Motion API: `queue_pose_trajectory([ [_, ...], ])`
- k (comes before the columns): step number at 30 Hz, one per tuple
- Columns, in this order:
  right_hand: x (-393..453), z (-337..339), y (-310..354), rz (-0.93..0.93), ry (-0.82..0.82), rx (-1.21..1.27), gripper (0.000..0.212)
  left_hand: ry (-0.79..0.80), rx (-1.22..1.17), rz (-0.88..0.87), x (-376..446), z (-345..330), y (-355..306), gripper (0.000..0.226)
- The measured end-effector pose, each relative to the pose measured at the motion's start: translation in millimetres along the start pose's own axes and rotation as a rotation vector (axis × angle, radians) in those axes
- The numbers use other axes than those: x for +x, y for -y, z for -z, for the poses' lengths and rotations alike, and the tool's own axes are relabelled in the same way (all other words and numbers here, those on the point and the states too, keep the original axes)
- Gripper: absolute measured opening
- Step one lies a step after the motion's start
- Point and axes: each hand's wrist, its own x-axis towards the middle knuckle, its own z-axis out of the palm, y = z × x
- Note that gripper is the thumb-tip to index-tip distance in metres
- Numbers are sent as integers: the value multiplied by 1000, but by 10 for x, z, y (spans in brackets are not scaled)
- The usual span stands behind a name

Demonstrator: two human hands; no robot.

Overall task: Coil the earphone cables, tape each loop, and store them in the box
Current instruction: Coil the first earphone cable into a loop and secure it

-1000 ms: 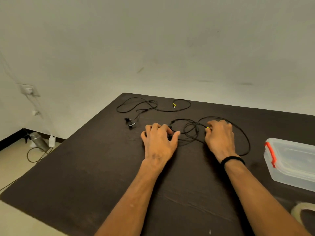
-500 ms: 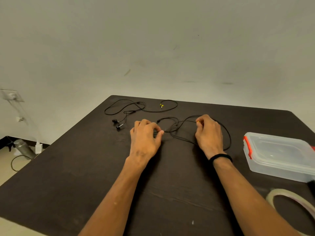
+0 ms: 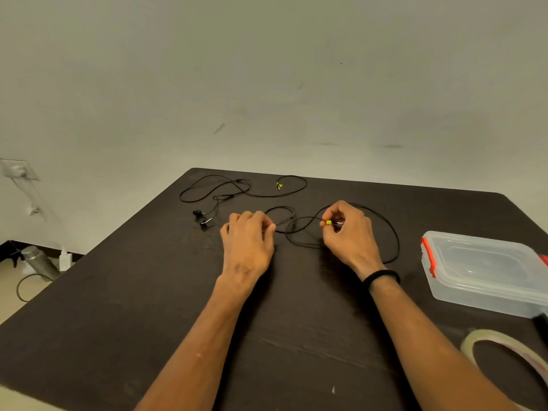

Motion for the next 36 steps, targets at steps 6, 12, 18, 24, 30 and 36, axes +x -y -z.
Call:
queue_pose_trajectory([
  [6, -34, -23, 14, 17, 80, -161, 21, -200, 153, 295, 28, 171, 107, 19],
  [12, -145, -64, -47, 182, 201, -331, 9, -70, -26, -132, 58, -20, 79, 39],
  [18, -499, 92, -70, 219, 100, -467, 41, 215, -19, -273, 8, -271, -38, 34],
  [24, -717, 313, -36, 60, 74, -558, 27, 189, 187, -153, -716, 151, -402, 32],
  [30, -902, 375, 22, 81, 22, -206, 26, 191, 51, -223, -1714, 562, -821, 32],
  [36, -900, 475, 229, -164, 38, 576, 32, -46, -356, -77, -1395, 645, -921, 23],
])
